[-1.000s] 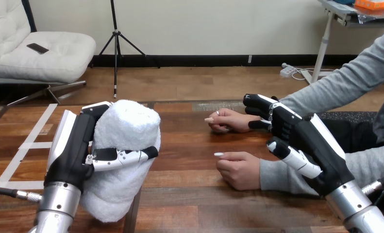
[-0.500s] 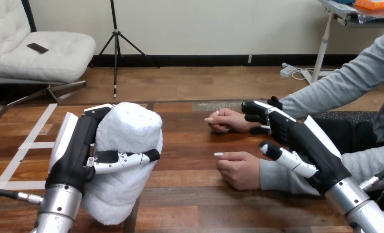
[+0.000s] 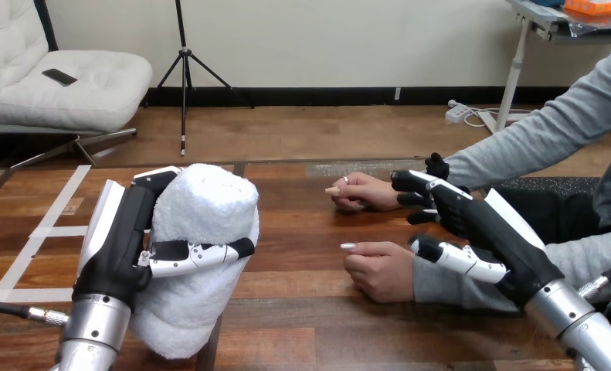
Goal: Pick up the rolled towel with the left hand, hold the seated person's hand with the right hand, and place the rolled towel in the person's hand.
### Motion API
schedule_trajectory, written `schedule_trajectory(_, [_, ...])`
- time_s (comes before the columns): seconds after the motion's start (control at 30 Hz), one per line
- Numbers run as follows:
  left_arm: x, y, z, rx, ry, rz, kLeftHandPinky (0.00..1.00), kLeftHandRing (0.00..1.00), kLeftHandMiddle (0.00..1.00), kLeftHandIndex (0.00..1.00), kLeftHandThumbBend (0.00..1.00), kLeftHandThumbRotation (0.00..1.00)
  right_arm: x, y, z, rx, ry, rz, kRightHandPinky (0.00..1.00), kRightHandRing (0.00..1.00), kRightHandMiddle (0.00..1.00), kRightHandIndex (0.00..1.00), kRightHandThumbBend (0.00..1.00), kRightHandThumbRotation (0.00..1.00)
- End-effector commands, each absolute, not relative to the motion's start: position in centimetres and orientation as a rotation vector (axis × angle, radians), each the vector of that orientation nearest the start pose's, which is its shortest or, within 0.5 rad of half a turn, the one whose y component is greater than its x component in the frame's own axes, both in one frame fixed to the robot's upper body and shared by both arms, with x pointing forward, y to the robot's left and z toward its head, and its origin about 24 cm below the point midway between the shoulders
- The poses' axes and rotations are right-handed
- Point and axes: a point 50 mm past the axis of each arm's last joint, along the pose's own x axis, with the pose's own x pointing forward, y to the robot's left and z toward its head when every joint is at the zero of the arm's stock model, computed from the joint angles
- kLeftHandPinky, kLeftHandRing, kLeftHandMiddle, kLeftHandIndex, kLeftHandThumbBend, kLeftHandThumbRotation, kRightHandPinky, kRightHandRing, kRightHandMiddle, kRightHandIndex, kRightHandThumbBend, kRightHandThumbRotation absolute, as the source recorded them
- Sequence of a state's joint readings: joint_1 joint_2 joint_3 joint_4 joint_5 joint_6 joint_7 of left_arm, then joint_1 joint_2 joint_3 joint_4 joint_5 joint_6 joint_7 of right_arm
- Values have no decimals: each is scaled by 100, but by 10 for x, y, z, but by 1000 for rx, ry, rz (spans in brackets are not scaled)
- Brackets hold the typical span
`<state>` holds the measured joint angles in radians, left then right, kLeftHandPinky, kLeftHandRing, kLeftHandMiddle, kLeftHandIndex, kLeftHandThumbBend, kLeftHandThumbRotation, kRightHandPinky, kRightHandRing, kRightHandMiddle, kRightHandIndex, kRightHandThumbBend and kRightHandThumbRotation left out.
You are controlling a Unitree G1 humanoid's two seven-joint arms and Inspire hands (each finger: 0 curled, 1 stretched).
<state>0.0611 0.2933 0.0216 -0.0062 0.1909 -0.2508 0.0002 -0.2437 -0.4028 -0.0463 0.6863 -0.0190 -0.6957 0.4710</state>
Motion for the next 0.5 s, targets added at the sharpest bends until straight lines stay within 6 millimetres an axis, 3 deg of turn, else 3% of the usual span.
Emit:
schedule_trajectory(0.0, [247, 195, 90, 453, -351, -31, 30, 35, 39, 41, 64, 0, 297, -229, 59, -520, -238, 436, 82, 89, 90, 89, 100, 70])
schedule_trajectory(0.47, [246, 194, 92, 444, -380, -33, 30, 35, 39, 41, 65, 0, 305, -236, 59, -597, -176, 438, 88, 92, 92, 91, 100, 67])
